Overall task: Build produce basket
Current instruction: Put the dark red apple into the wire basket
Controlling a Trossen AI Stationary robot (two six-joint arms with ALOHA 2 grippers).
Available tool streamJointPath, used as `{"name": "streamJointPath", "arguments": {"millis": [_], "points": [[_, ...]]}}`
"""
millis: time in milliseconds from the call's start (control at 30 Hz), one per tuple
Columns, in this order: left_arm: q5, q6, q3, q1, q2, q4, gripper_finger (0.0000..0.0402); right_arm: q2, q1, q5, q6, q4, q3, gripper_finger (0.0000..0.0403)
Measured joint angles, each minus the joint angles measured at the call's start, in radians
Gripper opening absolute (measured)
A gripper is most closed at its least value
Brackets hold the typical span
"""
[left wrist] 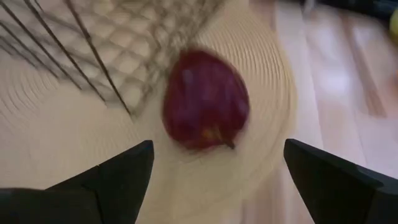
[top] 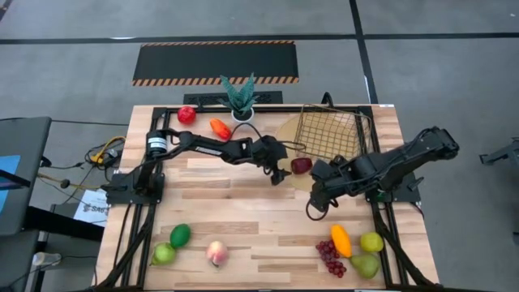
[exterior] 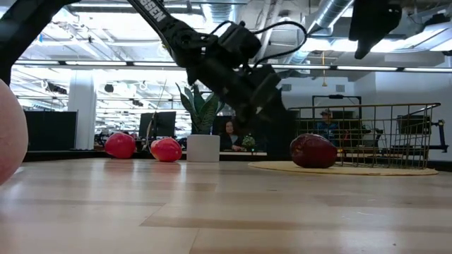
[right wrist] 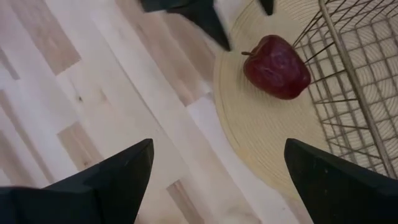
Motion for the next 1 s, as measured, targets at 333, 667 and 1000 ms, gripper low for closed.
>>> {"name": "streamJointPath", "arguments": {"millis": [333, 667, 1000], "points": [[0.192, -0.089, 0.013, 0.013, 0.078, 0.152, 0.0348, 0.0, 0.022, -0.001, 0.029, 0.01, 0.0, 0.0381], [0.677, -0.157, 0.085, -0.079, 0.141, 0.159, 0.0348, 0.0, 0.021, 0.0, 0.022, -0.042, 0.0, 0.0381], [0.733, -0.202, 0.087, -0.055, 0.08, -0.041, 0.0348, -0.001, -0.03, 0.034, 0.01, -0.054, -0.088, 0.0381]]}}
